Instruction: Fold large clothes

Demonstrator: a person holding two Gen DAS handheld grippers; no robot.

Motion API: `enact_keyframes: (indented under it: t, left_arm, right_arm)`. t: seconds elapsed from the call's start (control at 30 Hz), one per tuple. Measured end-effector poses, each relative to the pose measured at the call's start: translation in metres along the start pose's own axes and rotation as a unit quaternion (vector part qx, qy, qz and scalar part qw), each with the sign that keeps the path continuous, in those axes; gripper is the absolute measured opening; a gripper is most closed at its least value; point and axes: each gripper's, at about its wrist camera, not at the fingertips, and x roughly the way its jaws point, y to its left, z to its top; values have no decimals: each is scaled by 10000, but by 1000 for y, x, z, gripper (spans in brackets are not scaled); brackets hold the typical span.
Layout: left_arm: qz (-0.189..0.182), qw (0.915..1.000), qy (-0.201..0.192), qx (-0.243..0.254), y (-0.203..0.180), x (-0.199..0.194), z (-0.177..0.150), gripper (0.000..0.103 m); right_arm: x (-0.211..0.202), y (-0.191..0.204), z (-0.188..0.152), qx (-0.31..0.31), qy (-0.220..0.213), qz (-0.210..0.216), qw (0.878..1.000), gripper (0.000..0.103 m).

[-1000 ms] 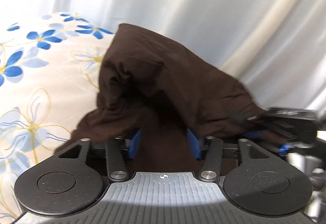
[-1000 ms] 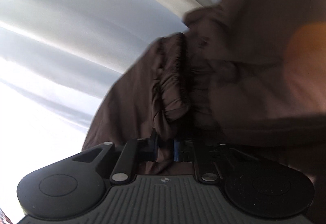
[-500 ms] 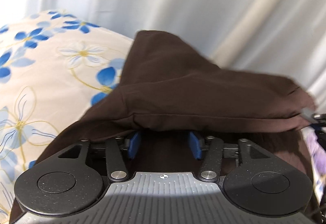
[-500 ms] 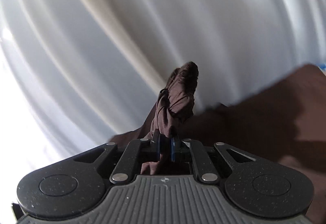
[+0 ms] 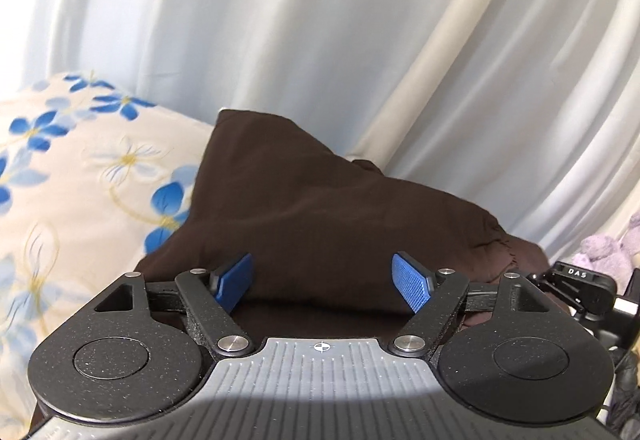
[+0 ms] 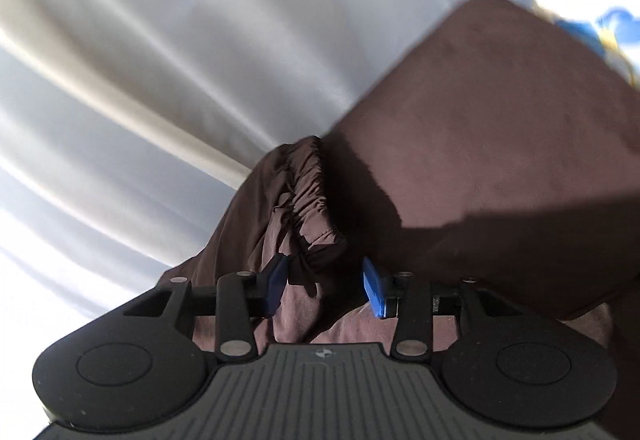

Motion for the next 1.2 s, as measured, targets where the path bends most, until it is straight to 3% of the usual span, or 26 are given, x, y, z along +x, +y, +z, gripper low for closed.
enact_keyframes:
  t: [0.03, 0.07, 0.2, 0.3, 0.4, 0.47, 0.57, 0.67, 0.73, 0.87, 1.07, 1.2]
  left_arm:
    - [-39, 10000, 6, 40, -3, 7, 2, 82]
    - [-70, 10000, 21, 61, -5, 13, 4, 82]
    - [-14, 9999, 129, 82, -11, 34, 4, 83]
    - [32, 9998, 204, 65, -10, 45, 0, 83]
    - [43, 9998, 177, 12, -6, 46, -4, 84]
    - [-20, 9999, 151, -48, -5, 46, -3, 85]
    - [-110, 9998, 149, -78, -8, 50, -3, 87]
    - [-91, 9998, 154, 94, -14, 53, -6, 89]
    - [-78, 9997, 151, 179, -17, 53, -8, 90]
    - [-69, 9994, 174, 296, -17, 57, -10, 91]
    - [-104, 9980, 220, 581, -23, 69, -18, 94]
    - [2, 9948, 231, 990, -32, 78, -28, 98]
  right_arm:
    - [4, 2, 0, 22, 60, -13, 10000, 36]
    - [0, 4, 0, -8, 105, -23, 9999, 24]
    - [-10, 14, -5, -528, -173, -88, 9984, 21]
    - [-19, 9, -12, -533, 11, -421, 9977, 31]
    - [-54, 8, -27, -324, -47, -219, 9992, 41]
    - [-58, 7, -39, 39, 116, -77, 9999, 59]
    - [-54, -5, -48, 669, 477, 116, 9966, 61]
    - [-42, -10, -50, 1101, 469, -65, 9928, 61]
    - [-40, -3, -47, 1094, 378, -27, 9933, 59]
    - [-32, 13, -39, 734, 212, -285, 9967, 21]
    - [-17, 15, -37, 525, 146, -620, 9966, 19]
    - [-22, 13, -41, 158, 69, -567, 9982, 18]
